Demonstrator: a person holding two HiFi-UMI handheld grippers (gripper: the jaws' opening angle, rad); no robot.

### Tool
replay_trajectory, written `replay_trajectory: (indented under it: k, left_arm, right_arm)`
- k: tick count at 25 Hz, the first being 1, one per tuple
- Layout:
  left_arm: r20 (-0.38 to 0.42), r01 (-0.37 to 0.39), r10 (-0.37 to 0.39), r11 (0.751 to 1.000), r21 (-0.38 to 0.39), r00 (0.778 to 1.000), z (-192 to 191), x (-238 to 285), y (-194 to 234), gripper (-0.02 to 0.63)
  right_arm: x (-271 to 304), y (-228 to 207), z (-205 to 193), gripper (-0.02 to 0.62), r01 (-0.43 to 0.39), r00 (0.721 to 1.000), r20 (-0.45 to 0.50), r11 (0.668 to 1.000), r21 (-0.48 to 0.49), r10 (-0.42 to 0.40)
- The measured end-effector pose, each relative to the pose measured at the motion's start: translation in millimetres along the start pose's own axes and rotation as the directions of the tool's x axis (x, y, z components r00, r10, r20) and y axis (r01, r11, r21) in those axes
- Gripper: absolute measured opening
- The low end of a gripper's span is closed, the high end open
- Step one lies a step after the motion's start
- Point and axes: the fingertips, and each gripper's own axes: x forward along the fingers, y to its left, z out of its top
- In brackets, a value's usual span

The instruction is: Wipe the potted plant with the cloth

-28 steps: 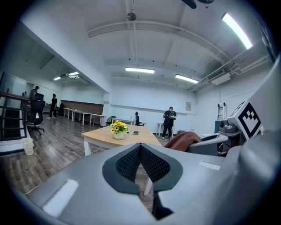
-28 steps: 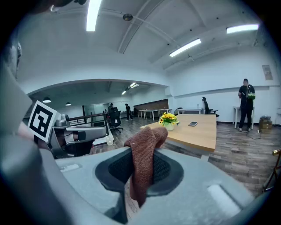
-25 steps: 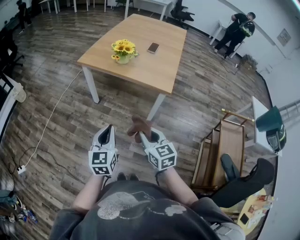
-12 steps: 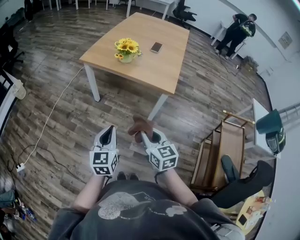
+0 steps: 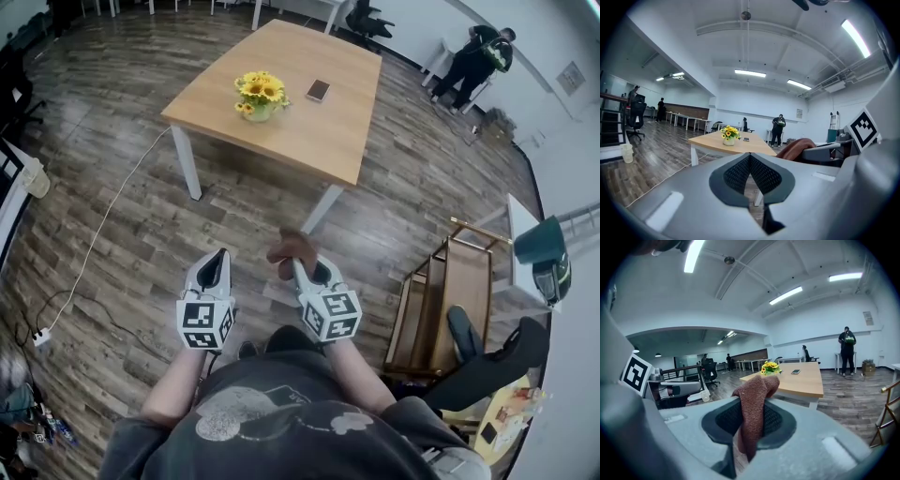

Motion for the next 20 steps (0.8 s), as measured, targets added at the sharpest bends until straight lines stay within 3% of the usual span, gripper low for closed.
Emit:
replay_trajectory:
  k: [8,20]
  left_arm:
    - [-0.019,-0.037,0.036,0.999,-0.034,0.999,-7.2,8.4,24.6,0.018]
    - [-0.018,-0.082,0.082,0.996,-0.023,0.996,13.1,96.4,47.5,0.018]
  right_arm:
    - [14.1,-28.4,-4.7,0.052,0.063,0.998,-0.018,0.997,0.039,-0.062]
    - [102.4,-87.8,29.5,0.052,0.022,1.0,0.006,0.998,0.056,-0.022]
